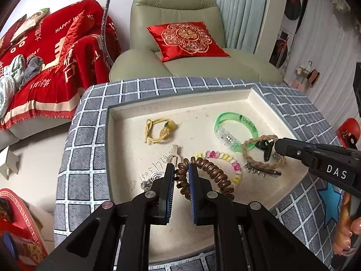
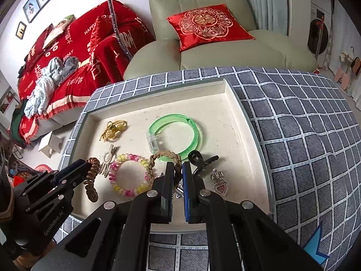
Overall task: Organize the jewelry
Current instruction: 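Carry the coiled and braided bracelets over the white tray with both tools, then open the right tool to drop the braided bracelet while the left tool releases the coiled bracelet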
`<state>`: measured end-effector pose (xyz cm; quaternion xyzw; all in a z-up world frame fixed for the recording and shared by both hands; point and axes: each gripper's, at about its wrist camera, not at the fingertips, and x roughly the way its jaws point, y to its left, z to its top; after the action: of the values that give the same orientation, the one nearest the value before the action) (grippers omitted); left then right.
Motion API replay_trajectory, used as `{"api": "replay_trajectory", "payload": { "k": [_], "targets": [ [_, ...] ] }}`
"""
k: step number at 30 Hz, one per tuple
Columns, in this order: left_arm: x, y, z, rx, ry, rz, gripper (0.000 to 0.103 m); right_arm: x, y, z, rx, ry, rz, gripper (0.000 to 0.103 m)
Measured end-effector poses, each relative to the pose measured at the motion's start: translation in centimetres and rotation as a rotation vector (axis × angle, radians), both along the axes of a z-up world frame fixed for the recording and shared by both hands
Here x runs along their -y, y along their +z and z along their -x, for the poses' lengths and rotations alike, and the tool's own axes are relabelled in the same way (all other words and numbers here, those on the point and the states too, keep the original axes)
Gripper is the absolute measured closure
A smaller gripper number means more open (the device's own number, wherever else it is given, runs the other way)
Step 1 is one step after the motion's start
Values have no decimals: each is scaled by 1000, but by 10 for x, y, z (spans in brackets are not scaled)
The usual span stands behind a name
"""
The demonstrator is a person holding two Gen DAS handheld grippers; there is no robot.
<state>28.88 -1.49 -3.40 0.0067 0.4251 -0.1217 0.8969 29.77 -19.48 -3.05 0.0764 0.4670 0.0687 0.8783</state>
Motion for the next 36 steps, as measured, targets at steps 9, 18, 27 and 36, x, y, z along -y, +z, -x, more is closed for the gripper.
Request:
{"api": "replay_trajectory", "payload": {
  "k": [9, 18, 27, 36],
  "targets": [
    [11, -17, -4, -38, -12, -71, 74, 2, -21, -7, -48, -10, 1, 95],
    [19, -19, -1, -19, -22, -117, 74, 5, -35, -10, -82, -10, 2, 95],
    [21, -18, 1, -13, -21, -123, 74, 2, -35, -10, -92, -5, 14, 95],
    [21, -15, 2, 1, -11, -118, 73, 0, -30, -6, -95, 9, 2, 93]
  ]
}}
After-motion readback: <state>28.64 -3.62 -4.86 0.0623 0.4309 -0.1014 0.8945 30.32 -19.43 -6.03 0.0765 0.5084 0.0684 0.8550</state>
